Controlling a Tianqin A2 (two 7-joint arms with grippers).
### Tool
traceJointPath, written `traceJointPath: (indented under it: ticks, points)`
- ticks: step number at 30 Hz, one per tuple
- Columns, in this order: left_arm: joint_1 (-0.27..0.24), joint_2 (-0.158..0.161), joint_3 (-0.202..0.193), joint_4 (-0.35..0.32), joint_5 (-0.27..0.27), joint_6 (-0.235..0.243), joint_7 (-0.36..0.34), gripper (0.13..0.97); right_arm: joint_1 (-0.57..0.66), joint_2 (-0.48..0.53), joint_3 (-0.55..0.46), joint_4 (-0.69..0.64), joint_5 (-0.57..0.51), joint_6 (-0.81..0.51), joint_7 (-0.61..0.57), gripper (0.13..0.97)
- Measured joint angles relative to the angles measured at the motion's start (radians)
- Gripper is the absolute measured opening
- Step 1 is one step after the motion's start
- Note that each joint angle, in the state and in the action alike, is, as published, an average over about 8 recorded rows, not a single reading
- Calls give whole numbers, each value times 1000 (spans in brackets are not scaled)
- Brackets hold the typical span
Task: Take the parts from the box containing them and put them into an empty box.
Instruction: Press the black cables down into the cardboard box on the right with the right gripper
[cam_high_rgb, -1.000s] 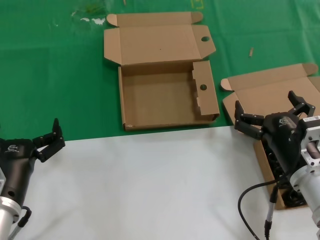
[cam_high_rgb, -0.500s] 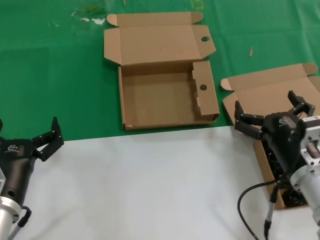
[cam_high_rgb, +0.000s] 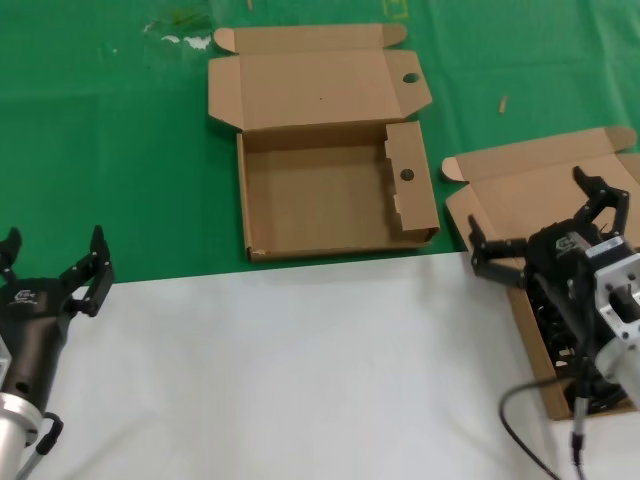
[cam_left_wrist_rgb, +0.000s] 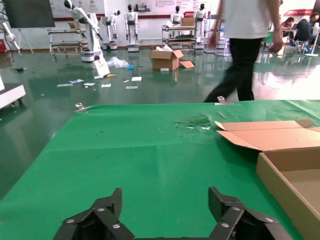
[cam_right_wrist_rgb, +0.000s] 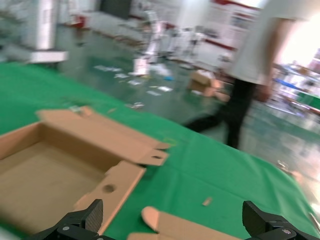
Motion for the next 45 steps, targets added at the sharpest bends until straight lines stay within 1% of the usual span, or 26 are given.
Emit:
traceJointPath:
  ticks: [3,4,7,12,13,18,21,22,26,30,32,40,45]
  points:
    - [0,0,0,0,0,0,0,642,-24,93,-32,35,-58,-26,67,966]
    - [0,0,0,0,0,0,0,642,-32,127,-42,49,-80,-39,94,966]
    - [0,0,0,0,0,0,0,561,-53,239,-63,91,-149,-93,180,966]
    - [0,0,0,0,0,0,0,425,-53,436,-74,147,-238,-242,293,966]
    - [0,0,0,0,0,0,0,425,-46,477,-77,154,-250,-278,307,966]
    - [0,0,0,0,0,0,0,324,41,664,-120,154,-279,-470,333,966]
    - [0,0,0,0,0,0,0,263,131,746,-172,131,-287,-591,316,966]
    - [0,0,0,0,0,0,0,263,164,765,-191,120,-291,-630,306,966]
    - [0,0,0,0,0,0,0,216,304,813,-276,63,-320,-783,249,966]
    - [0,0,0,0,0,0,0,168,422,825,-350,2,-359,-898,187,966]
    - [0,0,0,0,0,0,0,168,468,822,-380,-25,-378,-938,164,965]
    - [0,0,0,0,0,0,0,147,601,782,-464,-126,-438,-1023,100,964]
    - [0,0,0,0,0,0,-1,140,650,752,-498,-185,-460,-1040,69,934]
